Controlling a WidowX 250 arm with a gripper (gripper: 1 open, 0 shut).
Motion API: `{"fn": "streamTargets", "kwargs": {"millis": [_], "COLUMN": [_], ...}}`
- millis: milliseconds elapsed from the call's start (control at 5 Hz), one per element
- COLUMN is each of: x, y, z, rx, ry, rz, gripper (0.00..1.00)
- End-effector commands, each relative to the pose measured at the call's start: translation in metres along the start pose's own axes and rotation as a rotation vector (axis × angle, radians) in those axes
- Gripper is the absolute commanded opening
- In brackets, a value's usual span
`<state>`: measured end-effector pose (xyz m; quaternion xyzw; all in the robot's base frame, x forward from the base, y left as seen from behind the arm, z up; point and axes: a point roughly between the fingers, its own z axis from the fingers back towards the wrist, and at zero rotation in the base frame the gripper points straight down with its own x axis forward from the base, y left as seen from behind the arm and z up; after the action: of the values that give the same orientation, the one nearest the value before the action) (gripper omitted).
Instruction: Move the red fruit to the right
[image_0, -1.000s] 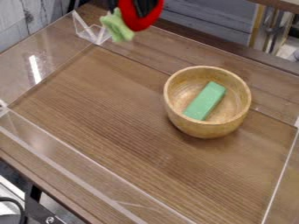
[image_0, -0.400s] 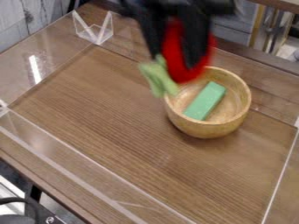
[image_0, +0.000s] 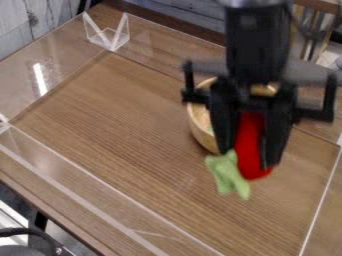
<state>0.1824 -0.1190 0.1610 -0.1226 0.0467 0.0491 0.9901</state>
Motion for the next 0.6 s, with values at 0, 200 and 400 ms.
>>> {"fn": "streamTargets", "kwargs": {"millis": [0,200,400], "x": [-0.004,-0.003,-0.002], "y": [0.001,0.007,0.017], "z": [-0.014,-0.029,-0.015], "rx": [0.004,0.018,0.020], "ry": [-0.003,0.011,0.002], "rz": [-0.044,-0.087,-0.088], "gripper": [0.00,0.00,1.00]}}
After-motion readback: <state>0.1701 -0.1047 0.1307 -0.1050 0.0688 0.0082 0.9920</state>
